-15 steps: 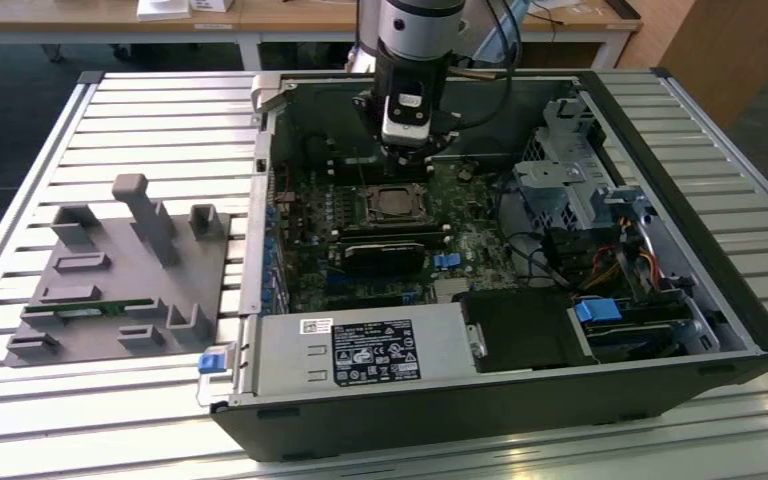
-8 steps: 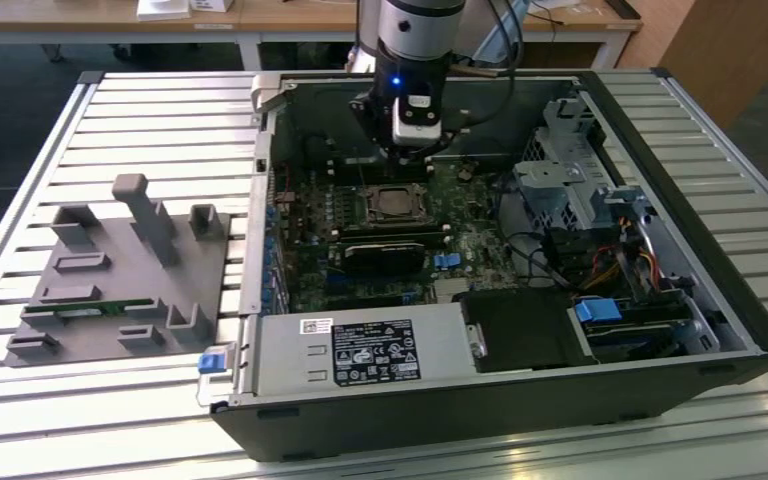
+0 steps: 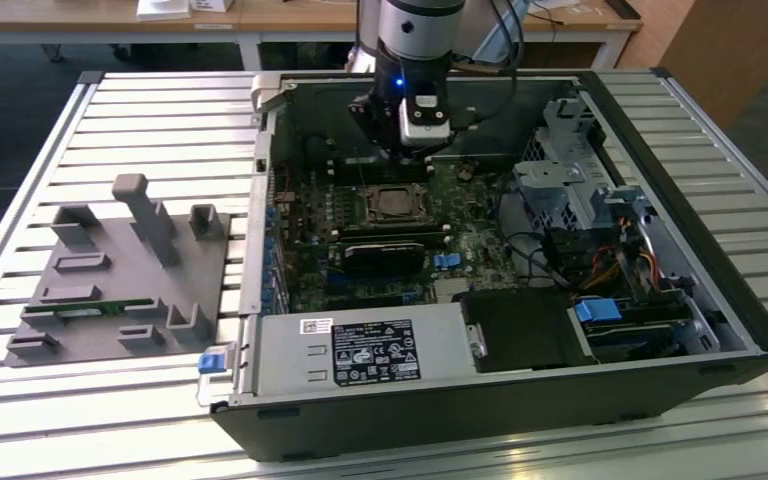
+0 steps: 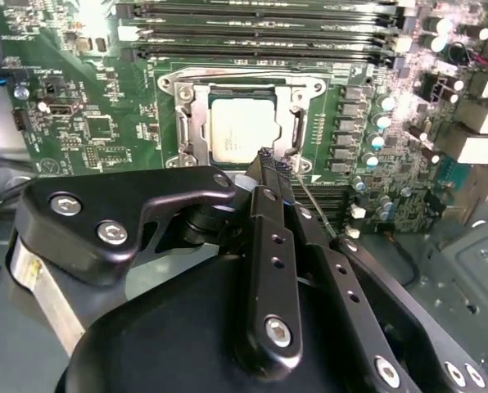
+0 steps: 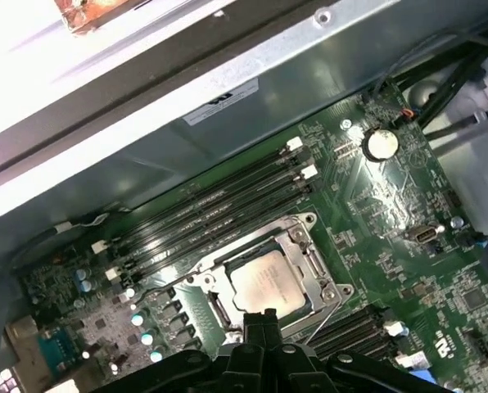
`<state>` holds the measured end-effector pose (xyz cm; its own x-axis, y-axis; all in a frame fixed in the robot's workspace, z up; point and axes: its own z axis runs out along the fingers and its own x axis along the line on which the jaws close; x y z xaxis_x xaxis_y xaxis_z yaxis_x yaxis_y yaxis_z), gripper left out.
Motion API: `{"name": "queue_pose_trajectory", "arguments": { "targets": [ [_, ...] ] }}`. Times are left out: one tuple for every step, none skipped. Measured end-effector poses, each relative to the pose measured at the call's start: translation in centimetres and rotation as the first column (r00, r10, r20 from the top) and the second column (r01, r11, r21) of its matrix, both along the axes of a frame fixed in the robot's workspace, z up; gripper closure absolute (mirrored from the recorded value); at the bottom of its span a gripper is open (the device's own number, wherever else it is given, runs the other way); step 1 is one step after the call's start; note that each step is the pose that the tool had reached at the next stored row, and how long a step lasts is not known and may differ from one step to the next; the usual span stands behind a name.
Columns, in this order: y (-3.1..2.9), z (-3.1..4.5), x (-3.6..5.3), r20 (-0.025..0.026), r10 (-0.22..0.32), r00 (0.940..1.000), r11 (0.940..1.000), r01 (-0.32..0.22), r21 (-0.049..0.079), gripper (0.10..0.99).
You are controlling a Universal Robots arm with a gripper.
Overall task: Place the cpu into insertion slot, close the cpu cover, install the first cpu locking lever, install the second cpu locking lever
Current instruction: 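Install the first cpu locking lever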
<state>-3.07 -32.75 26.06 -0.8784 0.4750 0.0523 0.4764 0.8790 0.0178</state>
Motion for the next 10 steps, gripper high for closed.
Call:
{"name": "queue_pose_trajectory", "arguments": {
  "targets": [
    [0.0,-0.01,0.0,0.0062,0.006,1.0,1.0,-0.006,0.0,0.98],
    [0.0,-0.01,0.0,0.0116,0.013,0.9999,0.9999,-0.013,0.0,0.98],
    [0.0,-0.02,0.0,0.0162,0.021,0.9997,0.9998,-0.021,0.0,0.98],
    [0.0,-0.03,0.0,0.0199,0.033,0.9993,0.9995,-0.033,0.0,0.98],
    [0.0,-0.04,0.0,0.0212,0.048,0.9986,0.9989,-0.048,0.0,0.98],
    [0.0,-0.06,0.0,0.0221,0.064,0.9977,0.998,-0.064,0.0,0.98],
    [0.0,-0.07,0.0,0.0229,0.08,0.9965,0.9968,-0.08,0.0,0.98],
    [0.0,-0.09,0.0,0.0236,0.097,0.995,0.9953,-0.097,0.001,0.98],
    [0.0,-0.1,0.0,0.0241,0.114,0.9931,0.9934,-0.114,0.001,0.98],
    [0.0,-0.11,0.0,0.0246,0.132,0.9909,0.9912,-0.132,0.001,0.98]
  ]
}}
